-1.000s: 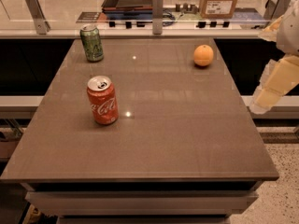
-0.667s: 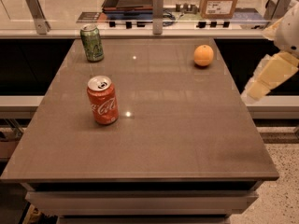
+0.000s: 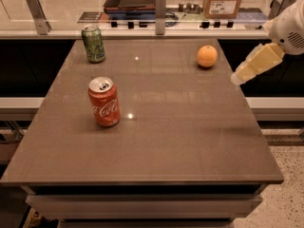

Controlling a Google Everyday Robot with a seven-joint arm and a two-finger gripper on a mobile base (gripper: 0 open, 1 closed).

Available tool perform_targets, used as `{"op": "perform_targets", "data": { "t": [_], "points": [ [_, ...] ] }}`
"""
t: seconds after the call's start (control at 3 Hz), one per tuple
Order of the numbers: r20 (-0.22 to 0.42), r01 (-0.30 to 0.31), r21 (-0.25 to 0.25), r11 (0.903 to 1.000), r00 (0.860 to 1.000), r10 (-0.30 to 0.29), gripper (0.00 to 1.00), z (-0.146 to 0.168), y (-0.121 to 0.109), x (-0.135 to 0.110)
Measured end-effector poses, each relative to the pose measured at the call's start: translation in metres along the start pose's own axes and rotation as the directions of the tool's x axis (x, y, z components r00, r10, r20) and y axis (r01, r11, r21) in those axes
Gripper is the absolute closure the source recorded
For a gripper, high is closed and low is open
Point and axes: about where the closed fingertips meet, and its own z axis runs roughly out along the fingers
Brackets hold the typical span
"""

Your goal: Move orange near green can

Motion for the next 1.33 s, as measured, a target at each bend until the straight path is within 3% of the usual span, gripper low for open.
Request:
{"op": "perform_targets", "data": {
  "t": [0.33,0.67,1.0,1.33],
  "points": [
    [0.084,-0.041,0.012,0.9991,0.996,0.04,0.0,0.022,-0.02,-0.005],
    [0.182,-0.113,0.027,0.9933,0.978,0.106,0.0,0.07,-0.05,-0.007],
    [0.182,-0.113,0.027,0.9933,0.978,0.106,0.0,0.07,-0.05,-0.007],
    [0.232,-0.138,0.029,0.99,0.964,0.128,0.0,0.079,-0.064,-0.015]
  ]
}}
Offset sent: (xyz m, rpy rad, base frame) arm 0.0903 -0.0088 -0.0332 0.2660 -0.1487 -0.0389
